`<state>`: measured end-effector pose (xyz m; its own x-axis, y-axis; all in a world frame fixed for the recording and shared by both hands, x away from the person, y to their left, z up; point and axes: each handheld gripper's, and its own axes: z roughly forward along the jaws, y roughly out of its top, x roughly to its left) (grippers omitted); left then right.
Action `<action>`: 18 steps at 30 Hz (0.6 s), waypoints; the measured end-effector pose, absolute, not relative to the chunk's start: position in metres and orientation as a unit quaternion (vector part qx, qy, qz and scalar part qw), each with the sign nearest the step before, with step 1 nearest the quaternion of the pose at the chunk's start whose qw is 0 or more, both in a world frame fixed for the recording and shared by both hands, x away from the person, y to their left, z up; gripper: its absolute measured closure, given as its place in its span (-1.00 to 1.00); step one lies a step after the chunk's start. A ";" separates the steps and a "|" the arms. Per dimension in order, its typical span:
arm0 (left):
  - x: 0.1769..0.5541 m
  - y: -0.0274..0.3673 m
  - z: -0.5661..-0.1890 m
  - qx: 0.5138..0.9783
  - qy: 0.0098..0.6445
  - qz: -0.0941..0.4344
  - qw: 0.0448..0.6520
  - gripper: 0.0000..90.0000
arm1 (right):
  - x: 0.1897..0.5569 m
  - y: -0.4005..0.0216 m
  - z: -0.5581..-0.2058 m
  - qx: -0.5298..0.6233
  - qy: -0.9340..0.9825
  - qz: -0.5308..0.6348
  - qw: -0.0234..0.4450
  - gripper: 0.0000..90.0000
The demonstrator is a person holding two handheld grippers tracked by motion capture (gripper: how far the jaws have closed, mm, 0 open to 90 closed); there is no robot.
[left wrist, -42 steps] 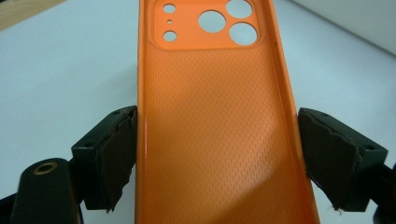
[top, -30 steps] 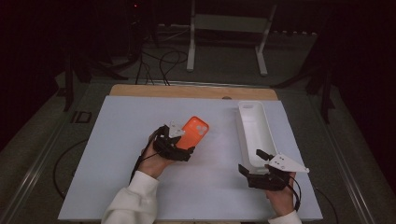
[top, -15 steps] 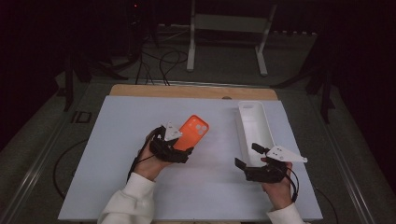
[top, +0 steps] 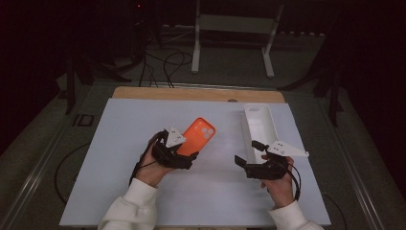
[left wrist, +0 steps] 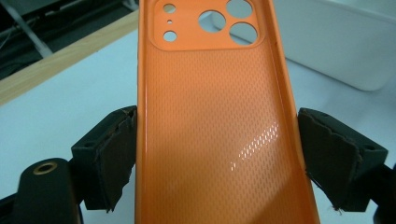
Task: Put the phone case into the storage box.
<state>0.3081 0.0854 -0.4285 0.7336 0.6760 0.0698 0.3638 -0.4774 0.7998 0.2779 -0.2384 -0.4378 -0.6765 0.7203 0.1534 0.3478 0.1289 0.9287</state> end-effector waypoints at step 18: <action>0.298 0.083 -0.421 0.840 0.284 0.198 0.418 -0.63 | 0.293 -0.217 -0.428 0.364 0.729 0.564 0.133 -0.80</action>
